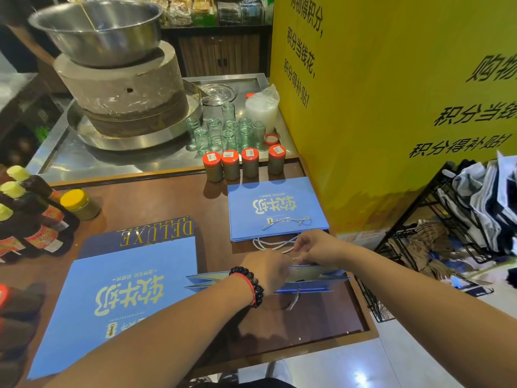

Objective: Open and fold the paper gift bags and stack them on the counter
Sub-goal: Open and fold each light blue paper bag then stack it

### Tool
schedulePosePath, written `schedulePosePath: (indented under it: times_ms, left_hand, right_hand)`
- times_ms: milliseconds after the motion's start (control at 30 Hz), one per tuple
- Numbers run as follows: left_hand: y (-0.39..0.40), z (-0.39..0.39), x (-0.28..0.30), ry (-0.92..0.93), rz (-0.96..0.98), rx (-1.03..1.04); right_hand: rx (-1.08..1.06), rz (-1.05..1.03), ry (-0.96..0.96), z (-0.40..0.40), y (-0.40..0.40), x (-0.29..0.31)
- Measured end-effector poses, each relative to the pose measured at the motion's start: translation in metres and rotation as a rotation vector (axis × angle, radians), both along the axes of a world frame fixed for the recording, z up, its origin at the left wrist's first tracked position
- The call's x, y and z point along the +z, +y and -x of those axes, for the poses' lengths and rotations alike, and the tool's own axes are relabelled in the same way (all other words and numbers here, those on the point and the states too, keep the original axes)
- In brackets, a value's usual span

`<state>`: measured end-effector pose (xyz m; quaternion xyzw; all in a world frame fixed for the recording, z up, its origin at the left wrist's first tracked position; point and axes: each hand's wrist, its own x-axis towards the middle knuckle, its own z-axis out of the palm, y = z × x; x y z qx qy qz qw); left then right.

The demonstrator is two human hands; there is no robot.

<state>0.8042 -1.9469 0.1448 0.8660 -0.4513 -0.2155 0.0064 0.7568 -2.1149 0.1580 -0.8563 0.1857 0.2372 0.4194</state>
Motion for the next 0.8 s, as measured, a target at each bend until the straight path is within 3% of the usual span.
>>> schedulePosePath:
  times_ms: [333,500,667,800]
  left_hand:
    - [0.004,0.003,0.0,0.056,0.044,0.033]
    - [0.005,0.003,0.004,0.137,0.175,0.135]
    - [0.002,0.004,0.006,0.121,0.137,0.112]
    - [-0.002,0.007,0.011,0.107,0.096,0.081]
  right_hand:
    - [0.082,-0.084,0.049,-0.002,0.002,-0.004]
    - [0.269,0.114,-0.032,-0.004,0.008,-0.001]
    - [0.111,0.007,-0.004,0.006,0.007,0.002]
    - [0.213,0.021,0.06,0.012,0.005,0.003]
